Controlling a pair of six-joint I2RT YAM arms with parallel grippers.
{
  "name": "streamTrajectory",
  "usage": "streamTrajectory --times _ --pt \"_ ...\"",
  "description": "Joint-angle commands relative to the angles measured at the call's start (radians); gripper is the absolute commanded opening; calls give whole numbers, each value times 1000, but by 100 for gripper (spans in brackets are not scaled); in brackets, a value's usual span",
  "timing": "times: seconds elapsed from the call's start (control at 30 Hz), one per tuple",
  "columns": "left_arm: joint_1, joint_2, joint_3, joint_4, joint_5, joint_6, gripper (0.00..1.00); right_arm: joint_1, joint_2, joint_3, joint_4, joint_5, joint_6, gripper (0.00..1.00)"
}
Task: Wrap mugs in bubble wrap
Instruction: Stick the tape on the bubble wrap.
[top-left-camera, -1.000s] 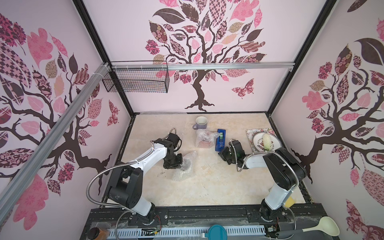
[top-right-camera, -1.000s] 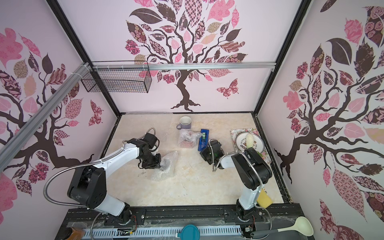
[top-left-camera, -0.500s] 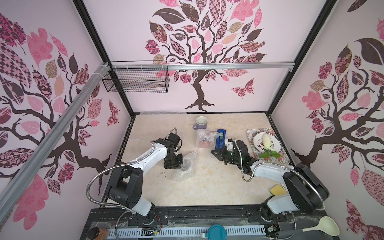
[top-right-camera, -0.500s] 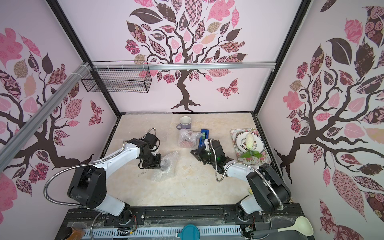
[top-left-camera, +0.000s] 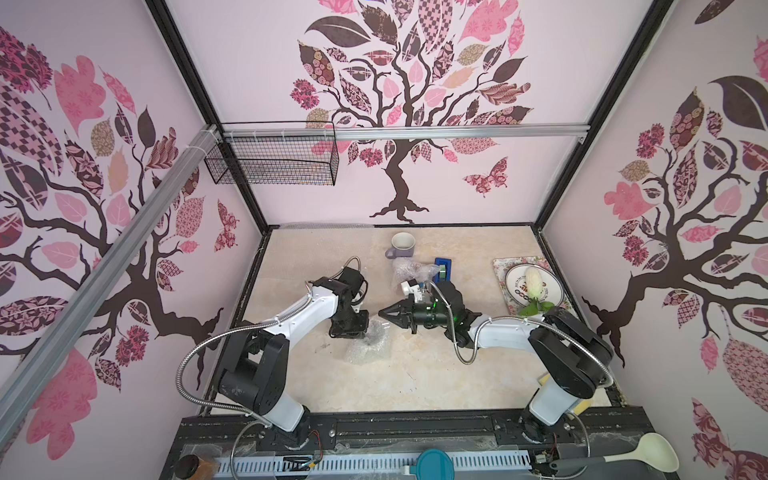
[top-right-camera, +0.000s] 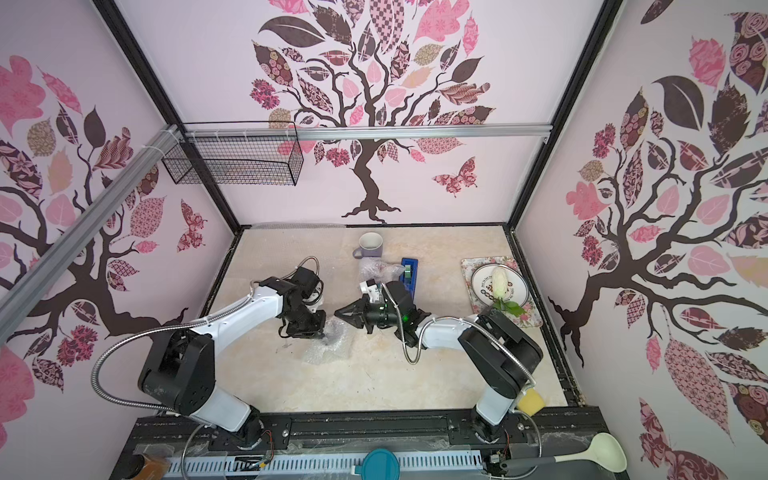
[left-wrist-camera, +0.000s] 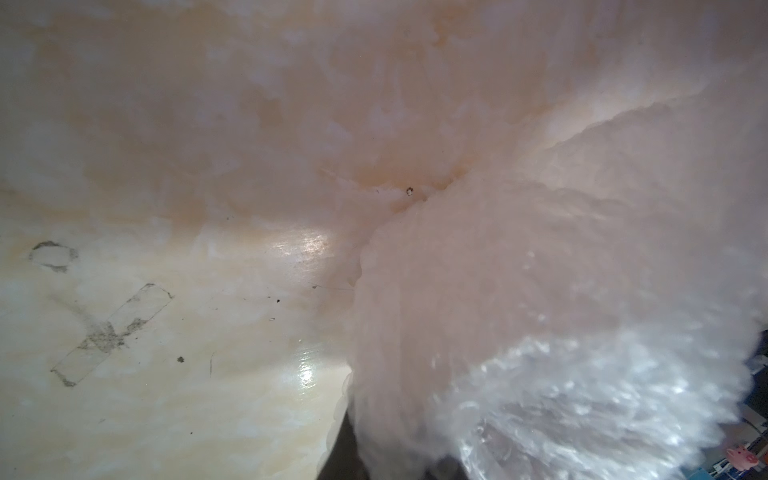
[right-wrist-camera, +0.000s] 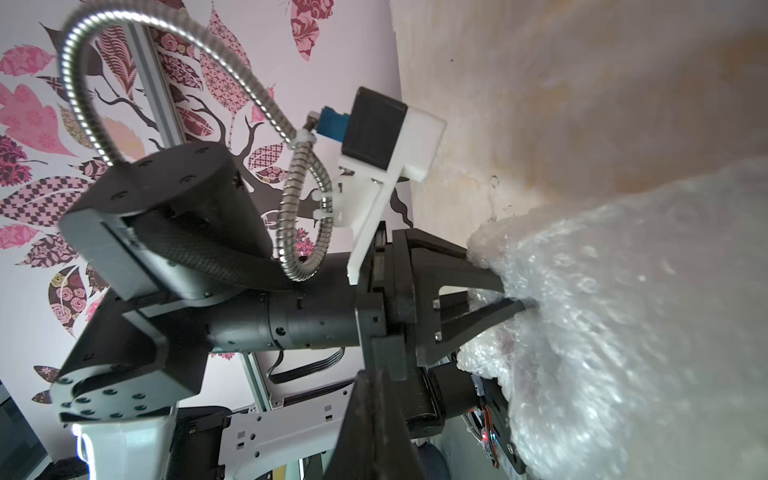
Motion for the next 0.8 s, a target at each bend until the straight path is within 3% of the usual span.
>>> streamTrajectory --times 0.0,0.77 --pt "-19 5 58 19 6 47 0 18 53 36 63 -23 83 0" --pt "-45 -1 93 32 -3 81 0 73 147 25 -19 13 92 0"
